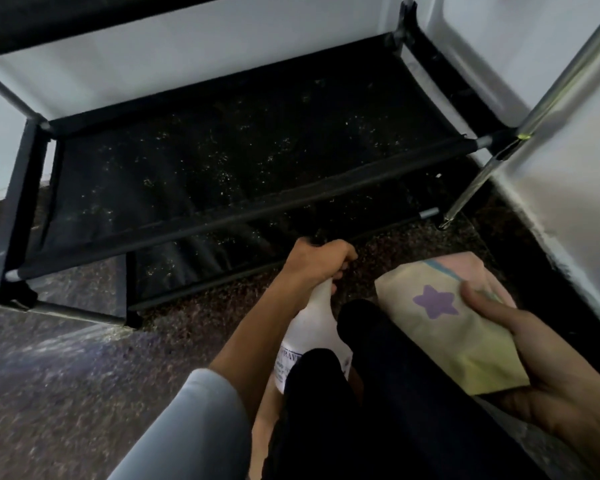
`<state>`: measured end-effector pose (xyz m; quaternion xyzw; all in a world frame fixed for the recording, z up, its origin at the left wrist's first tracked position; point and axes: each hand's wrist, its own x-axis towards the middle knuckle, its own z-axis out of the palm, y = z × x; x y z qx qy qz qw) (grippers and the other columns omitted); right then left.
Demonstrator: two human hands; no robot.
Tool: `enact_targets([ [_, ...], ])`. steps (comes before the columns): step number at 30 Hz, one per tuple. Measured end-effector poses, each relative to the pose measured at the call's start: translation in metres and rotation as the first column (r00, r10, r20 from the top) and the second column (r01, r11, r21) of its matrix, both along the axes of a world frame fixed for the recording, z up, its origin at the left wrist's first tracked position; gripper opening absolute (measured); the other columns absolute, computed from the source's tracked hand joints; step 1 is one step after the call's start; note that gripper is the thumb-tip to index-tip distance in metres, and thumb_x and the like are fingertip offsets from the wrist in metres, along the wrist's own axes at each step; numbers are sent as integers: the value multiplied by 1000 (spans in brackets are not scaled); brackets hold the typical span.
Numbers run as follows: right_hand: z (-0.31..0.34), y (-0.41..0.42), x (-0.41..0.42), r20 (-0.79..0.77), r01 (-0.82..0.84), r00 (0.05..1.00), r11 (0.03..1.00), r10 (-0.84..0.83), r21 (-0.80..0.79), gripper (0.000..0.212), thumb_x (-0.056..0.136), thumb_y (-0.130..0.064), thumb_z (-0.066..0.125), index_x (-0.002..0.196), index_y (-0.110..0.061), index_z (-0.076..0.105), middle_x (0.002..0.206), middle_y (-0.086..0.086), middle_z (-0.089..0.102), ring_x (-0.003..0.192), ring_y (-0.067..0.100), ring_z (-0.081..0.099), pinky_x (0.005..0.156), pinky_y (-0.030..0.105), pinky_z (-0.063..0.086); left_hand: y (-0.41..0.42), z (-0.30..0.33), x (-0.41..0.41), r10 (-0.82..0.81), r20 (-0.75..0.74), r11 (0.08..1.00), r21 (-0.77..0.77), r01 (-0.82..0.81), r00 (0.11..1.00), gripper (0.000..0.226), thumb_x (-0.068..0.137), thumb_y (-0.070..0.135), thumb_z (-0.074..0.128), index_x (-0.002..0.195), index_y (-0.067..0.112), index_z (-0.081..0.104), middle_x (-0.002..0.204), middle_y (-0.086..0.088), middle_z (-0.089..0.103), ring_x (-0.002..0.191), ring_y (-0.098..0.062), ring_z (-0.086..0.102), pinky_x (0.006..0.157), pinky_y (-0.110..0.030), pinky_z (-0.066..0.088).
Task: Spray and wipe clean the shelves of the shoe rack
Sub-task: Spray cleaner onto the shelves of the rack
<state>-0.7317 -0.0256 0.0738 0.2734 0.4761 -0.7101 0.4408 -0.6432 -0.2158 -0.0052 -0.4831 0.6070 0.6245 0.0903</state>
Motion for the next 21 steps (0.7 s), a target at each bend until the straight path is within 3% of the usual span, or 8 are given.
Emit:
enact_targets([
  [2,-25,27,50,-4,-179,984,981,179,-72,31,70,-27,65,89,-7,78,96,15,74,70,25,73,52,41,58,7,0,-7,-16,3,1000,-2,16,1000,14,76,25,65,85,14,64,76,-3,59,67,-16,56,52,-25,44],
  [3,-21,29,45,21,-199,979,976,202,-83,37,70,-27,64,101,-8,75,97,15,74,70,25,73,52,41,58,10,0,-9,-20,13,1000,-5,20,1000,19,75,25,65,90,13,64,82,-5,60,72,-18,57,51,-25,44],
  [4,-31,33,48,-47,-221,974,975,220,-25,44,71,-26,64,112,-10,70,99,15,73,71,25,73,52,41,58,13,0,-11,-18,20,1000,-12,18,1000,21,74,25,65,92,13,64,85,-6,60,75,-20,59,50,-24,44],
  [6,-31,33,41,-39,-155,987,988,155,-6,52,71,-25,64,122,-14,63,100,15,73,71,25,73,53,40,58,17,1,-16,-12,24,1000,-26,13,1000,19,74,24,64,90,14,63,84,-6,60,74,-20,59,48,-22,44],
  [12,-26,35,38,-8,-175,985,984,175,-37,32,71,-28,64,93,-8,74,92,16,74,66,26,72,48,39,57,30,7,-27,-104,-42,994,-32,103,994,10,74,29,70,76,20,68,68,4,67,66,-11,61,50,-21,44],
  [15,-27,35,38,21,-193,981,981,193,-28,28,70,-30,64,74,-6,78,90,16,74,65,26,72,48,39,57,32,6,-27,-78,-56,994,-86,73,995,16,74,30,67,87,21,64,84,-1,65,76,-15,61,51,-21,44],
  [21,-30,36,36,26,-194,981,981,195,-24,29,71,-31,64,77,-7,79,96,16,74,72,27,73,53,41,58,34,8,-18,-86,-11,988,-130,83,996,16,75,21,61,90,14,62,84,-6,62,74,-19,60,56,-22,47],
])
